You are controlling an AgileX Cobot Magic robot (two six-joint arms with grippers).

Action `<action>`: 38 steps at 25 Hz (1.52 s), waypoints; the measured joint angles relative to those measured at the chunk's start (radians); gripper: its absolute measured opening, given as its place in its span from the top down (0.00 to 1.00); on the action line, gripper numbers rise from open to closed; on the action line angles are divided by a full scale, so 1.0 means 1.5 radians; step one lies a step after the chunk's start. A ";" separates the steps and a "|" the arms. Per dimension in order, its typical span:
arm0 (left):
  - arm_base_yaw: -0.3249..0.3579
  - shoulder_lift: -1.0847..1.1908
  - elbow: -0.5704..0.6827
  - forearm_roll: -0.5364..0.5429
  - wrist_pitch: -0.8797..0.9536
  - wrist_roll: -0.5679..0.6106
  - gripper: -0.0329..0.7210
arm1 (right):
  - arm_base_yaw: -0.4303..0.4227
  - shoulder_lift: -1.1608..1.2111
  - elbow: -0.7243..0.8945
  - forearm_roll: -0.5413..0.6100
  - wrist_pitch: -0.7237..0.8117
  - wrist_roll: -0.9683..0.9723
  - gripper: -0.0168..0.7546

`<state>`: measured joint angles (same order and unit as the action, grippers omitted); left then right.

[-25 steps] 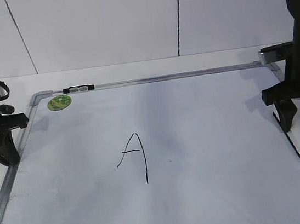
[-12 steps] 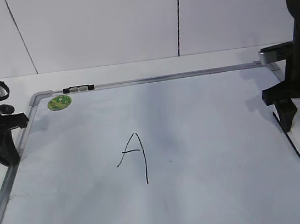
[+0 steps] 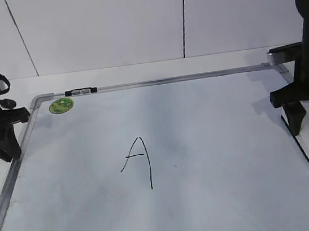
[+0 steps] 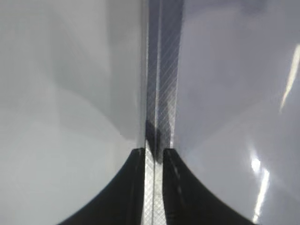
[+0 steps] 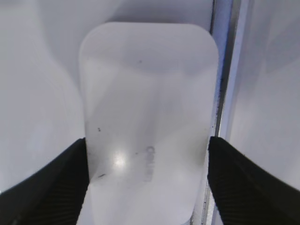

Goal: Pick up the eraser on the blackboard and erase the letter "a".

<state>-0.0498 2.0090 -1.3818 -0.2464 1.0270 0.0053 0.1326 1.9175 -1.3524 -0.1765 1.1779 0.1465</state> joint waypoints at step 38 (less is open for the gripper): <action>0.000 -0.249 -0.051 0.028 0.070 -0.004 0.36 | 0.000 -0.149 -0.088 0.011 0.029 0.002 0.21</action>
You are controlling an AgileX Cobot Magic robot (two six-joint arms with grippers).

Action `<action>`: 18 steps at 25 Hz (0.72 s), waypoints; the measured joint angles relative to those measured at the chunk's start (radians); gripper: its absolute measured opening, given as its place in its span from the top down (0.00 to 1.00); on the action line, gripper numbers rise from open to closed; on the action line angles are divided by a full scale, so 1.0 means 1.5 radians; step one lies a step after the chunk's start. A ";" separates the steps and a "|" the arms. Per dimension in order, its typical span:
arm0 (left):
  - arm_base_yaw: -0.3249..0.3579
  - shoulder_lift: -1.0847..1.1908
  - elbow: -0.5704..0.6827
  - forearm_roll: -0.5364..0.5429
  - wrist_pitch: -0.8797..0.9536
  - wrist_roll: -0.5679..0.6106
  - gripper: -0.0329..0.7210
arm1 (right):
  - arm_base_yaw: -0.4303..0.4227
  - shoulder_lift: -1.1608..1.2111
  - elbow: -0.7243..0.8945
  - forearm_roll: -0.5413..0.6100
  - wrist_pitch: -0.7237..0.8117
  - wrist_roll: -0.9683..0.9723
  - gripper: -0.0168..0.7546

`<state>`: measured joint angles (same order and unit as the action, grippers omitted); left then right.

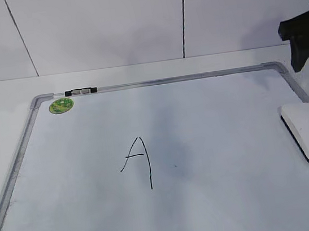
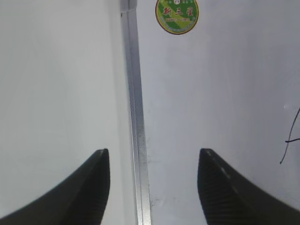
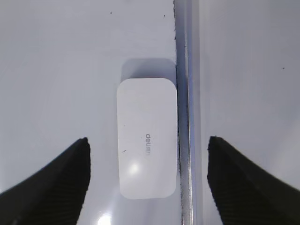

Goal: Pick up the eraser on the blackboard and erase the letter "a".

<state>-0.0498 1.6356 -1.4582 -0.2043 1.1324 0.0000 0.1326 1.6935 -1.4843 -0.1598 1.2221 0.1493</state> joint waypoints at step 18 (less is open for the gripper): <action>-0.047 -0.231 0.000 -0.002 0.051 0.000 0.36 | 0.000 -0.275 0.000 0.085 0.018 -0.019 0.17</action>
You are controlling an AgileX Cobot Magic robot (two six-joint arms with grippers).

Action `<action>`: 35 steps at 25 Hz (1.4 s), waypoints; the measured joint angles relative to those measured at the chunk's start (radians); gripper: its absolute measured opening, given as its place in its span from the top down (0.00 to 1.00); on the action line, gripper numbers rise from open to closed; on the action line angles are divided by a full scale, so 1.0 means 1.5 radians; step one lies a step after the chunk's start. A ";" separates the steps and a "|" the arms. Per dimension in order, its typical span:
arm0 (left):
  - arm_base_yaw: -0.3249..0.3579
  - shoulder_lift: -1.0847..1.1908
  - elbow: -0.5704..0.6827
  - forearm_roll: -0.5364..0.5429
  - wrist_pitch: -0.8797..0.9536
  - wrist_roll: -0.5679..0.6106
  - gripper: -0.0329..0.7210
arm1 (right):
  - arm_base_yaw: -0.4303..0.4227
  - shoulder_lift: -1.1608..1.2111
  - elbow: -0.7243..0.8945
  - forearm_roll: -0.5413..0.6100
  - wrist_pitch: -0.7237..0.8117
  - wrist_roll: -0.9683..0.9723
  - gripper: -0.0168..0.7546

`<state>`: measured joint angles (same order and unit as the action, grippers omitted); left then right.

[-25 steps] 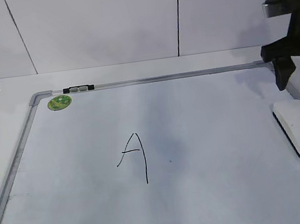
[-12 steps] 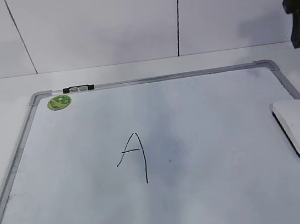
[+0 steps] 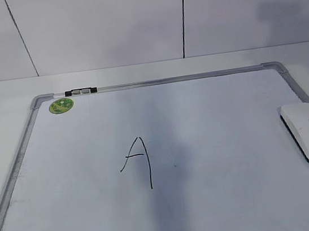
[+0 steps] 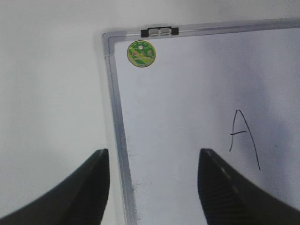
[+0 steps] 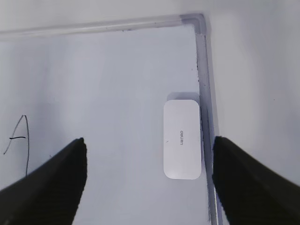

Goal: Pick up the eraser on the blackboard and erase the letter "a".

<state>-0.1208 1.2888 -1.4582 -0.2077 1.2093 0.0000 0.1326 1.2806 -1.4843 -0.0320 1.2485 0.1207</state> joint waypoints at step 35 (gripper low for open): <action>-0.020 -0.528 0.186 -0.028 0.048 0.000 0.36 | 0.058 -0.515 0.236 0.008 0.018 0.017 0.15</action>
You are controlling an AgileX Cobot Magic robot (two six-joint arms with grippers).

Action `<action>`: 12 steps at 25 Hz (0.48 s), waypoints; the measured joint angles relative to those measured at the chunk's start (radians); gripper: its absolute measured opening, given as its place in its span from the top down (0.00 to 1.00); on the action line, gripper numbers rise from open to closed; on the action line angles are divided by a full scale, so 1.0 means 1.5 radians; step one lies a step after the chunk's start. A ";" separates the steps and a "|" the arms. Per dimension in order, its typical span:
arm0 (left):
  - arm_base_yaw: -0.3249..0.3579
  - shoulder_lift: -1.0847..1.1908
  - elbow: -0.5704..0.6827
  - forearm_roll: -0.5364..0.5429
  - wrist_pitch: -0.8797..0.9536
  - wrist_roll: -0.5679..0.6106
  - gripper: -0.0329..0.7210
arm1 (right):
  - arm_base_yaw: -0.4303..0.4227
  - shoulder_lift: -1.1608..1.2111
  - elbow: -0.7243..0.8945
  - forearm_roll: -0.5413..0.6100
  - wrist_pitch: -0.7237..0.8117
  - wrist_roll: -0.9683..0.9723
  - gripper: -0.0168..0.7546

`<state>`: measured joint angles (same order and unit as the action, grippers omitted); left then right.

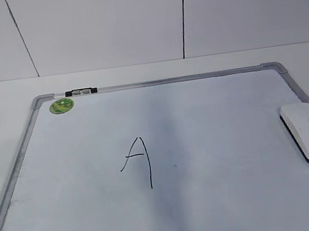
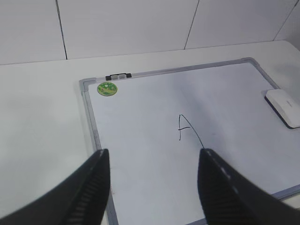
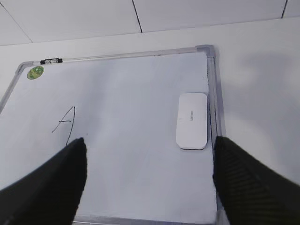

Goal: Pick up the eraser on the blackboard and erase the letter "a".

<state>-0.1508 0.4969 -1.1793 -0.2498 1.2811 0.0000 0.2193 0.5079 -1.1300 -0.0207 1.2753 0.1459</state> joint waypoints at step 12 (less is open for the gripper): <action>-0.006 -0.121 0.179 -0.001 0.000 -0.004 0.36 | 0.000 -0.120 0.173 -0.028 0.000 -0.005 0.17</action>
<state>-0.1601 0.3151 -0.9109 -0.2519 1.2811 -0.0053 0.2193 0.3279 -0.8709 -0.0630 1.2753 0.1380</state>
